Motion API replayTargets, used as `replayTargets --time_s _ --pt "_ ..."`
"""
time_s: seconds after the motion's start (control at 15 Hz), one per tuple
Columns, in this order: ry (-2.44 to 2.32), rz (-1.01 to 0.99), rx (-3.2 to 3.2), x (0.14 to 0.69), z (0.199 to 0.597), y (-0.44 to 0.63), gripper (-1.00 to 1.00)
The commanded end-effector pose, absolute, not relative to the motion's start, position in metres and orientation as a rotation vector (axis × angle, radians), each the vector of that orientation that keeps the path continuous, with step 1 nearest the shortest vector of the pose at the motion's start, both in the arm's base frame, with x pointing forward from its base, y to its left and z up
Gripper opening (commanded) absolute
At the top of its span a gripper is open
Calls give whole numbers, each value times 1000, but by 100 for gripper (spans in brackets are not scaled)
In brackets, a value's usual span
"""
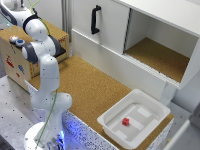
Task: Turn on the red light
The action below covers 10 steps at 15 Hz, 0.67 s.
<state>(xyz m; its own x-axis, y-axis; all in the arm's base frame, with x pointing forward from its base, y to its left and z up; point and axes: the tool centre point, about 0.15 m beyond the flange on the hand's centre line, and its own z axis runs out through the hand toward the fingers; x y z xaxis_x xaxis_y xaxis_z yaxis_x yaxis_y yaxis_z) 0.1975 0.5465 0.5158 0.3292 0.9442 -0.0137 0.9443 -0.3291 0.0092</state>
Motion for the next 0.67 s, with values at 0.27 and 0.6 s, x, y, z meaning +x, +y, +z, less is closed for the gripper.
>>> replayTargets --time_s 0.27,0.6 --pt "1427 -2 2926 230 500 382 100" --pt "1427 -2 2926 230 500 382 100"
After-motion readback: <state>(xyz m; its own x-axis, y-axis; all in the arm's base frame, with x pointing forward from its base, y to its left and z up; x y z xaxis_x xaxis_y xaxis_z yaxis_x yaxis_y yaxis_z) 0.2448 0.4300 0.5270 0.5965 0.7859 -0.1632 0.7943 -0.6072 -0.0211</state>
